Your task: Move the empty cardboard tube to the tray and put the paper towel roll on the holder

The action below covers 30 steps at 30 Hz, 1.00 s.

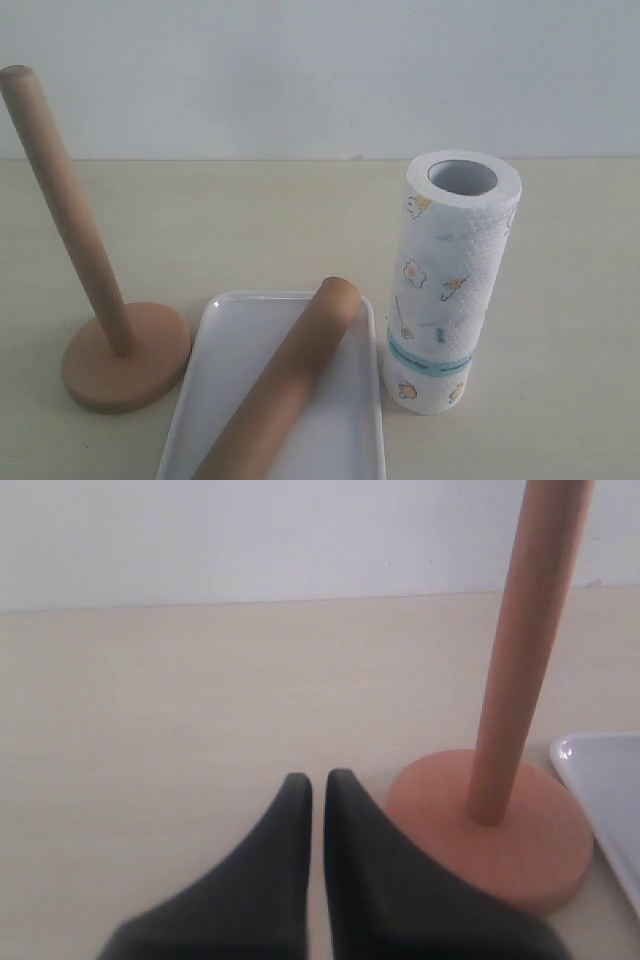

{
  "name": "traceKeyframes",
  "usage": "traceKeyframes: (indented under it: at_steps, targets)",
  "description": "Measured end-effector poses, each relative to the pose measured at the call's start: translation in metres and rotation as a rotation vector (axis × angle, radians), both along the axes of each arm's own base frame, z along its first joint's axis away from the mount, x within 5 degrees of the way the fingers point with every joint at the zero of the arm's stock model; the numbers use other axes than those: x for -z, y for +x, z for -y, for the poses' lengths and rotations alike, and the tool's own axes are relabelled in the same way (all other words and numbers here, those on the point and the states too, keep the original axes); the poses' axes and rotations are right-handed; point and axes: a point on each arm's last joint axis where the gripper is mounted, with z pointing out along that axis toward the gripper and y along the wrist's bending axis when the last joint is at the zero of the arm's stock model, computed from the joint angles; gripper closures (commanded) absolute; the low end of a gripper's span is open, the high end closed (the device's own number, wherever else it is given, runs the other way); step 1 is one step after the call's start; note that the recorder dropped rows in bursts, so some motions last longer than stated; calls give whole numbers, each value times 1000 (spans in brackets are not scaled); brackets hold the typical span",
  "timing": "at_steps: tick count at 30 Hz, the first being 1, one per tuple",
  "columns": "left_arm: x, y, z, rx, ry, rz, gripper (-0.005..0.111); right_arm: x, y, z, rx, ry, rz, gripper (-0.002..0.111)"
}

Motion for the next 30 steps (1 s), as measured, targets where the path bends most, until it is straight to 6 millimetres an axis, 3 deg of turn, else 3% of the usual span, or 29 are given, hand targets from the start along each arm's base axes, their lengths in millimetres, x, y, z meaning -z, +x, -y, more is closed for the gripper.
traceKeyframes:
  at_steps: [21, 24, 30]
  targets:
    - [0, 0, 0, 0, 0, 0, 103, -6, 1, 0, -1, 1, 62, 100]
    - [0, 0, 0, 0, 0, 0, 103, -16, 3, 0, -4, 4, 174, 100]
    - [0, 0, 0, 0, 0, 0, 103, -53, -2, -1, -12, 12, 568, 100]
